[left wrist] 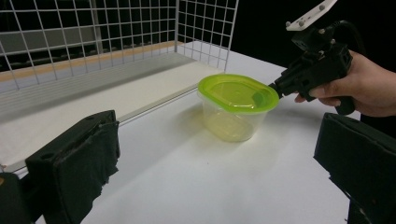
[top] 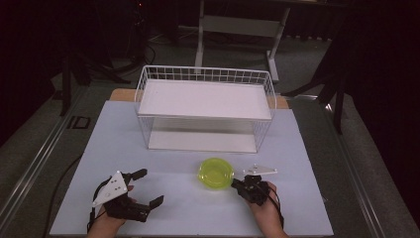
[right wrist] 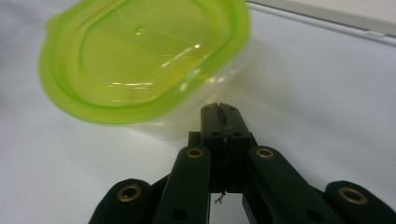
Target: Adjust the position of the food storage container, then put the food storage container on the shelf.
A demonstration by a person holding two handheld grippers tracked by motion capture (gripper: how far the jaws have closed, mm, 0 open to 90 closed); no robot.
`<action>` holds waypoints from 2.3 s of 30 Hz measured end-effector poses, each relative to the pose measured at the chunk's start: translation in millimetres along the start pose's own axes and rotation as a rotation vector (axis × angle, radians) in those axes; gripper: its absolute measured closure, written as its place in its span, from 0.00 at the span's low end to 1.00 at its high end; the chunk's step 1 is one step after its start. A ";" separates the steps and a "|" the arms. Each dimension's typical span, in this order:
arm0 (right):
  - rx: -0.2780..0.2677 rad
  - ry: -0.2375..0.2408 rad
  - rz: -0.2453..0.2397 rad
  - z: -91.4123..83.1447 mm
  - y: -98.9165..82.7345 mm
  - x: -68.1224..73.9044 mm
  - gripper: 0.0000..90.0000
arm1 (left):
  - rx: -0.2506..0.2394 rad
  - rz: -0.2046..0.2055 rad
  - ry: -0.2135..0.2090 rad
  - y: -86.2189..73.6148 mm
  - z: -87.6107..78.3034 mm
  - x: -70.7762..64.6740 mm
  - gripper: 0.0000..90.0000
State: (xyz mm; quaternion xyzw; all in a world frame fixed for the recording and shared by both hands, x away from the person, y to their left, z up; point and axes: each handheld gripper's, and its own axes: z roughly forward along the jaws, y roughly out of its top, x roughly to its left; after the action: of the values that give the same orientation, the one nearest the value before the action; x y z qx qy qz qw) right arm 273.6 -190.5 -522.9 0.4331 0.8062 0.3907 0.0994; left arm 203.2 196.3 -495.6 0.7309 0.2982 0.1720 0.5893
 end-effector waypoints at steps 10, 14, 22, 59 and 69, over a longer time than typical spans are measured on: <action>0.007 0.028 0.010 19.2 12.3 7.7 1.00 | -0.003 -0.014 0.008 -0.8 -0.9 2.5 0.01; 0.013 0.033 0.015 26.3 16.1 9.8 1.00 | 0.002 -0.008 0.003 -1.2 0.0 1.9 0.01; 0.028 0.062 0.007 42.4 25.6 18.3 1.00 | 0.006 -0.008 -0.001 -1.4 0.1 1.2 0.01; -0.191 0.043 -0.202 -29.8 28.3 41.2 0.30 | 0.004 0.060 -0.067 19.9 3.7 -11.7 0.01; -0.243 0.152 -0.271 -33.7 38.4 55.3 0.15 | 0.018 -0.020 -0.041 38.1 9.1 -3.3 0.01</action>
State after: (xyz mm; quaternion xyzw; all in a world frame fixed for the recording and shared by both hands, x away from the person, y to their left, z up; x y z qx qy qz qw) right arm 247.1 -153.6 -462.8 0.2746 0.8091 0.4998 0.1416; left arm 215.1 182.4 -460.8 0.7365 0.2948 0.1484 0.5904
